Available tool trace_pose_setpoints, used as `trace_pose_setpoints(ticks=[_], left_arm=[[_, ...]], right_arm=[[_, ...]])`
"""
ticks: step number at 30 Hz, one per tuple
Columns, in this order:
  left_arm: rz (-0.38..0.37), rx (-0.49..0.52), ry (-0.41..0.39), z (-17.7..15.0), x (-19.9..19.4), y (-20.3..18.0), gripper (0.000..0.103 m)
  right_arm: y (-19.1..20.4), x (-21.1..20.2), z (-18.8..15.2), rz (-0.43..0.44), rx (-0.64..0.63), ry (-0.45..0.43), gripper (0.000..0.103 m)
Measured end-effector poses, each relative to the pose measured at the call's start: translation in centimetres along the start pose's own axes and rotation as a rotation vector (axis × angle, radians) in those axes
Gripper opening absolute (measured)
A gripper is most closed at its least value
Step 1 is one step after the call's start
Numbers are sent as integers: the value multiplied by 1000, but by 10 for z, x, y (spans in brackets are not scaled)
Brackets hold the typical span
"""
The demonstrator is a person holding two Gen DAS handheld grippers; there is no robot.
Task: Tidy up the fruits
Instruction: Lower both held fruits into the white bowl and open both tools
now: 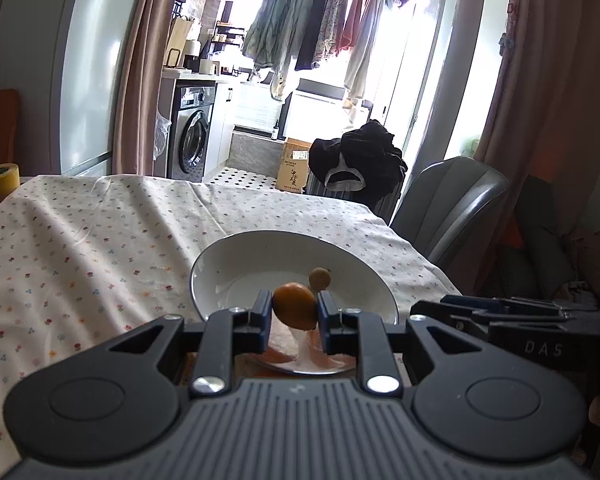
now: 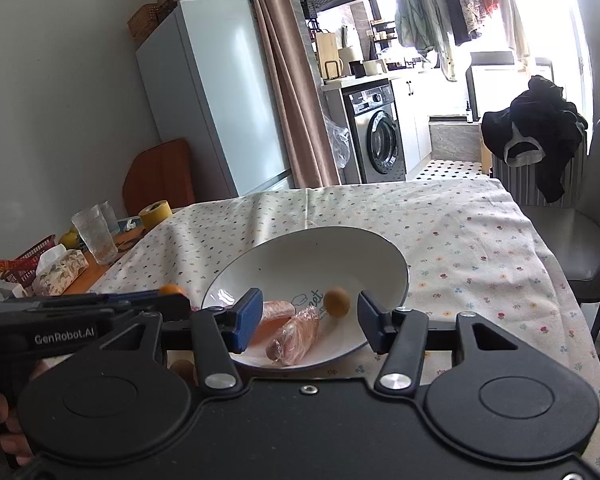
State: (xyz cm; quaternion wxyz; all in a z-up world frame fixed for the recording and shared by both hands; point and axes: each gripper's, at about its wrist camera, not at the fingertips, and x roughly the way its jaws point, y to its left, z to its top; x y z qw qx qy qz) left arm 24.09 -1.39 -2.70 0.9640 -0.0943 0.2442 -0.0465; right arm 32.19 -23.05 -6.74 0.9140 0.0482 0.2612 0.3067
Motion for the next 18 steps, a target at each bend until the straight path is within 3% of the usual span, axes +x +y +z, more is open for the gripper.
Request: trace_pose_setpoints(ticks=[10, 16, 18], left_arm=[[7, 21, 17, 12, 19, -13, 23], [38, -14, 13, 11, 15, -6, 54], [50, -14, 8, 9, 9, -3, 56]], right_arm=[[-11, -10, -13, -16, 23, 15, 56], [-17, -13, -19, -24, 40, 25, 57], [-17, -14, -21, -23, 40, 27, 58]])
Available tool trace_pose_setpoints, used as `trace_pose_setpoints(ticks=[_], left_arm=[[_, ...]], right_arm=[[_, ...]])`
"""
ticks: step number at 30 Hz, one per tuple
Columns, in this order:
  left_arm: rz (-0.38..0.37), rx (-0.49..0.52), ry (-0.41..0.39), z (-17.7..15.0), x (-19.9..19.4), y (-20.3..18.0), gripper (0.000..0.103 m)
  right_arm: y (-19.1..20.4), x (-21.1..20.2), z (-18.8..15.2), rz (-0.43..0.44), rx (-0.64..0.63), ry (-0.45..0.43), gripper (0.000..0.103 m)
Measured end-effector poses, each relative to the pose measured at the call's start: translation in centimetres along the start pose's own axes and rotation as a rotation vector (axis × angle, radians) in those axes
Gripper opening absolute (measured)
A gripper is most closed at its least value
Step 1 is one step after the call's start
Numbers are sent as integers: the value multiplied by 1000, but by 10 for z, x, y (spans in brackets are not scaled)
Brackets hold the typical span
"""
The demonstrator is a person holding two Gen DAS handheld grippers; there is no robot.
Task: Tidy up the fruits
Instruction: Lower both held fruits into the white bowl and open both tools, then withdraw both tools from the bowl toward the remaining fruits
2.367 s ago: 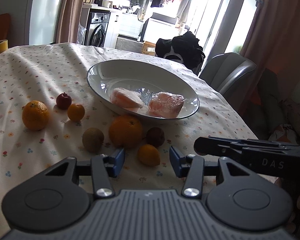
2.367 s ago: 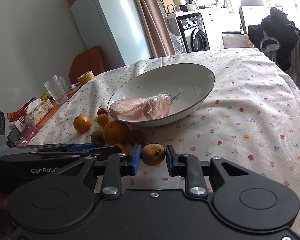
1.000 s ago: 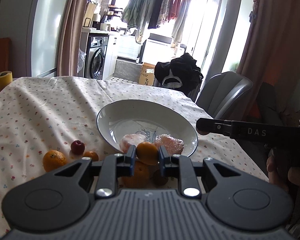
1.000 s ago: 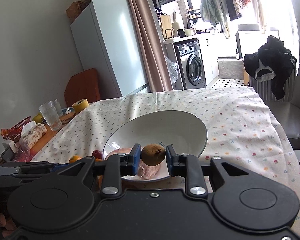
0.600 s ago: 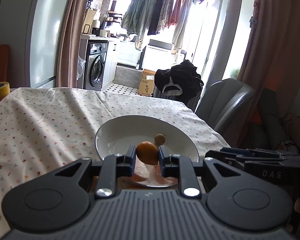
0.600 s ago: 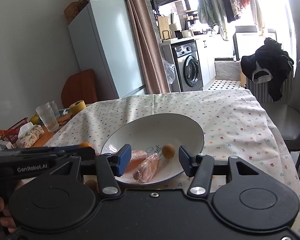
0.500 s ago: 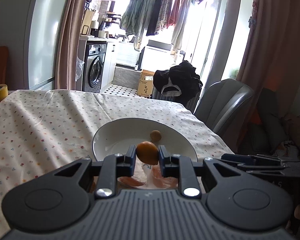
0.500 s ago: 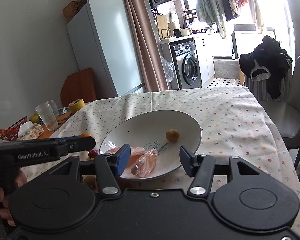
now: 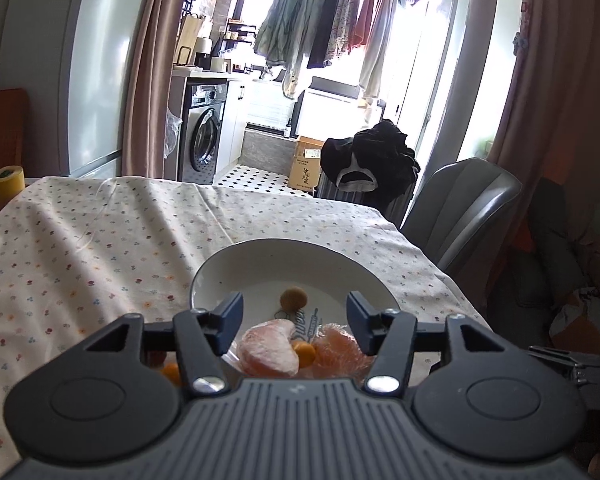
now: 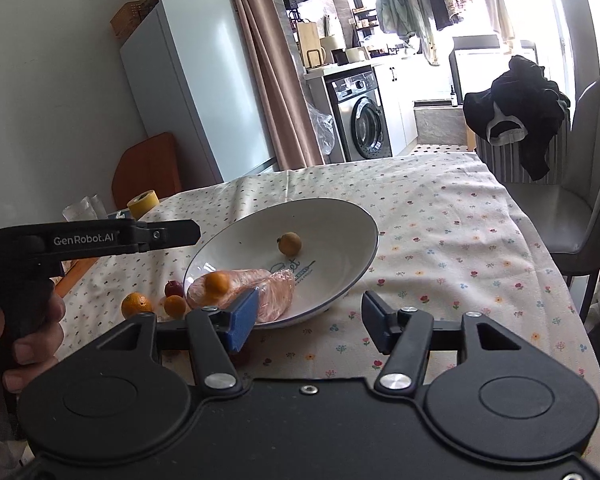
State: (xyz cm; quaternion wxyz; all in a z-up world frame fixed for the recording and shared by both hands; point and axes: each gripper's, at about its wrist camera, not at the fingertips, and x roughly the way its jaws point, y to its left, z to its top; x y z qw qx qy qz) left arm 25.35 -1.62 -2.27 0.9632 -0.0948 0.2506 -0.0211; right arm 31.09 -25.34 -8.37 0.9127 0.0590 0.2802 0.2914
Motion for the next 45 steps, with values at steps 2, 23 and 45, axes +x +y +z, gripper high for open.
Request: trace_pose_setpoints(ticks=[2, 23, 45], left_arm=[[10, -1, -4, -1, -5, 4, 59], [59, -28, -17, -19, -50, 38, 80], [80, -106, 1, -55, -56, 55, 79]], right_arm=[[1, 1, -2, 1, 0, 4, 58], [25, 3, -11, 32, -23, 21, 67], [56, 12, -22, 93, -74, 45, 88]])
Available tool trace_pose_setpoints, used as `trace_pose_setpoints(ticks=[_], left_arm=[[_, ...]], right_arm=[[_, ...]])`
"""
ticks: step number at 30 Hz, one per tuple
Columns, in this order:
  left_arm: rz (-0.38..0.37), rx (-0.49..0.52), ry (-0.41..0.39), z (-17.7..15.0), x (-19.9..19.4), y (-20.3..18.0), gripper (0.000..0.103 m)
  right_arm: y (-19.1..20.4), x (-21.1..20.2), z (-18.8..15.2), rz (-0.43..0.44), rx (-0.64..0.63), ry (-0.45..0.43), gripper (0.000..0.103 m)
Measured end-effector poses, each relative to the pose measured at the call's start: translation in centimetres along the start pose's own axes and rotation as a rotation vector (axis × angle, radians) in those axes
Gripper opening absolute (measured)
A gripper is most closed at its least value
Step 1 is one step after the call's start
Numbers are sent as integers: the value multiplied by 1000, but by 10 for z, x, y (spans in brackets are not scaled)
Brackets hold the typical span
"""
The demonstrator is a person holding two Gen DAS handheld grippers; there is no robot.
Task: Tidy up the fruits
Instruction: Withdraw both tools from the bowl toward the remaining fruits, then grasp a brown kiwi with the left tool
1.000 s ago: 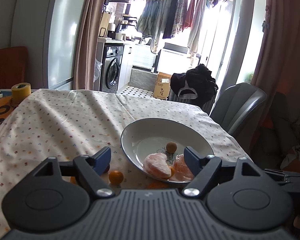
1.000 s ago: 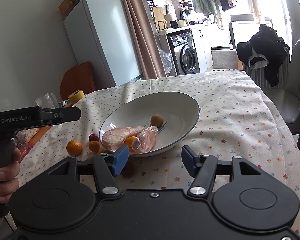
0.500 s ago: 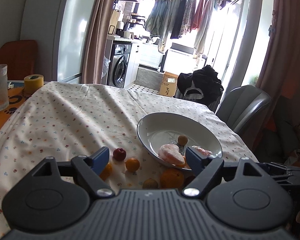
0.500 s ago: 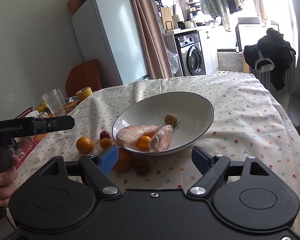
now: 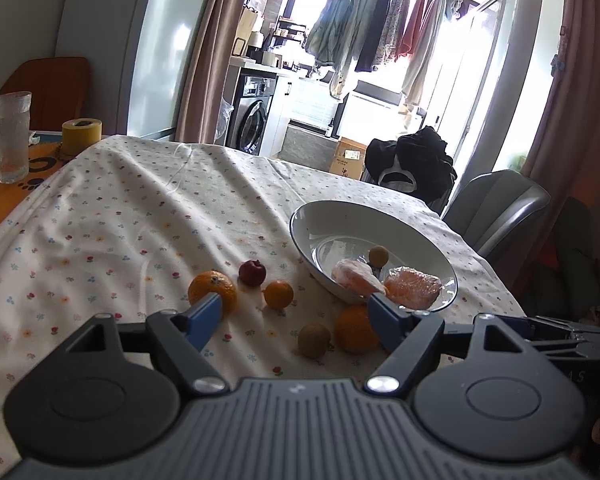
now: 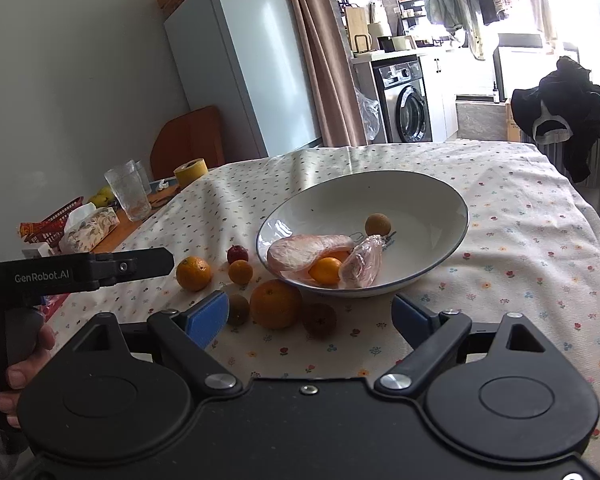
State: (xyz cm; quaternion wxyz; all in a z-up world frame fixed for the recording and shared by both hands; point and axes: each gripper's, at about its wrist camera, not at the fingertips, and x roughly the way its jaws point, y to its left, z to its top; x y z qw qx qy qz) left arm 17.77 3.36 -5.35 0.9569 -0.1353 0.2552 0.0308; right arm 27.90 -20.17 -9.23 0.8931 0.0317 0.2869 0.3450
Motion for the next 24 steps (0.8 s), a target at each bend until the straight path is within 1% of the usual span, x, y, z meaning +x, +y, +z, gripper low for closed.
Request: trace_pose_setpoints(ticks=[6, 8, 14, 16, 17, 21, 24], left_arm=[[1, -5, 13, -6, 6, 1, 72], [-2, -9, 23, -8, 10, 2, 66], [-24, -11, 51, -12, 20, 3, 55], [-34, -19, 64, -13, 24, 4, 52], [-33, -18, 68, -14, 26, 3, 50], [-36, -14, 86, -16, 34, 3, 48], [-32, -20, 97, -16, 40, 3, 48]], right_arm=[[2, 8, -2, -3, -2, 12, 88], [2, 12, -4, -3, 3, 21, 86], [1, 25, -8, 0, 11, 55, 73], [1, 29, -8, -3, 12, 65, 67], [0, 30, -8, -3, 15, 69, 66], [-3, 37, -9, -3, 26, 81, 56], [-5, 42, -10, 2, 32, 90, 54]])
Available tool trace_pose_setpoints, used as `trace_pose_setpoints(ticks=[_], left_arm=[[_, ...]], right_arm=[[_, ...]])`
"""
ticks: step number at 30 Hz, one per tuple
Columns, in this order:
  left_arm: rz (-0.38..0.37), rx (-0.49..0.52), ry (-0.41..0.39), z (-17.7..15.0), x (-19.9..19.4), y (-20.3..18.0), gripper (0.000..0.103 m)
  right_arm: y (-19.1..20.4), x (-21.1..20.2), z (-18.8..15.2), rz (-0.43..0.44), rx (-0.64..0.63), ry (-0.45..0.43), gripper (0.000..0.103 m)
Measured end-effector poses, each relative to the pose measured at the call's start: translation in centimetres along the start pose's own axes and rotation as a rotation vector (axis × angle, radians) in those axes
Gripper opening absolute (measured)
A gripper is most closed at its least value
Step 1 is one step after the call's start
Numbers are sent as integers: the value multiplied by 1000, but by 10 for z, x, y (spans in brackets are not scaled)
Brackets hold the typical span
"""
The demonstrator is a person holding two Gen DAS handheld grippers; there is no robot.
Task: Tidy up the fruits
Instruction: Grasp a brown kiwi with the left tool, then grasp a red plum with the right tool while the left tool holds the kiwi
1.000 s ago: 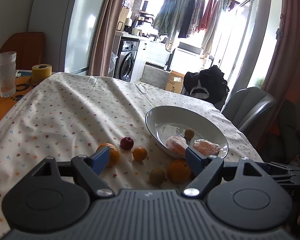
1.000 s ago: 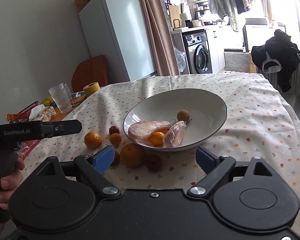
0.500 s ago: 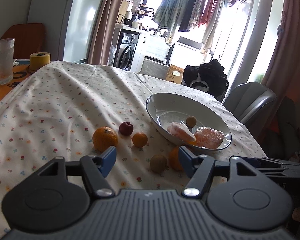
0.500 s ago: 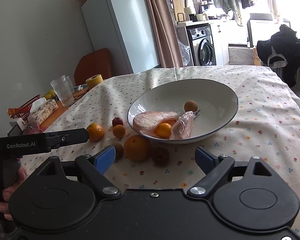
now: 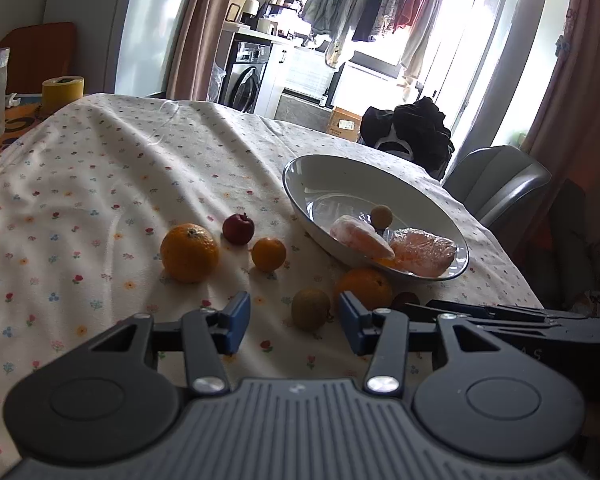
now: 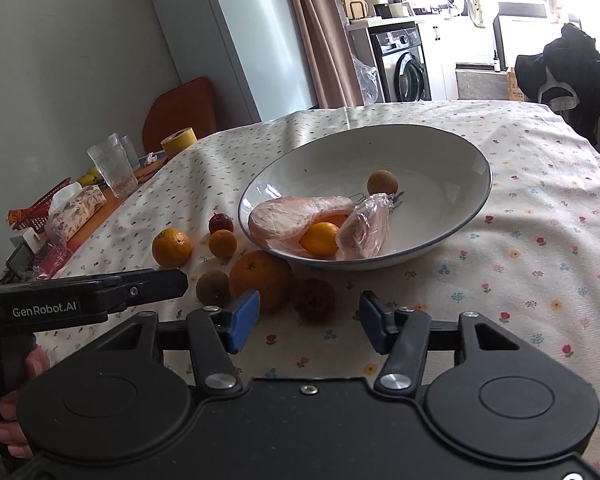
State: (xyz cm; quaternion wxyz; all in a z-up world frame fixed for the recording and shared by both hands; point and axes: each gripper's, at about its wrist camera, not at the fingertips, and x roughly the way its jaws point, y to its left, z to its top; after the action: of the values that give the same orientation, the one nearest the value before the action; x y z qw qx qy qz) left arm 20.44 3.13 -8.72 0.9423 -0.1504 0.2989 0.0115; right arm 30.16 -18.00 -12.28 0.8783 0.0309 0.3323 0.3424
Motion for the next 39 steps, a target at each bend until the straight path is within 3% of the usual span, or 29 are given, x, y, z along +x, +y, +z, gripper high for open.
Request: trace_pose_setpoints(ticks=[14, 19, 21, 39], left_arm=[[-42, -6, 6, 2, 16, -6, 41], [-47, -4, 39, -2, 18, -3, 21], [-57, -15, 35, -5, 17, -1, 21], [-62, 0, -43, 5, -21, -10, 21]], right_arm=[[-5, 11, 3, 43, 10, 8, 42], [-5, 10, 4, 60, 12, 12, 29], [-4, 10, 3, 58, 10, 14, 24], [9, -12, 6, 63, -17, -24, 24]])
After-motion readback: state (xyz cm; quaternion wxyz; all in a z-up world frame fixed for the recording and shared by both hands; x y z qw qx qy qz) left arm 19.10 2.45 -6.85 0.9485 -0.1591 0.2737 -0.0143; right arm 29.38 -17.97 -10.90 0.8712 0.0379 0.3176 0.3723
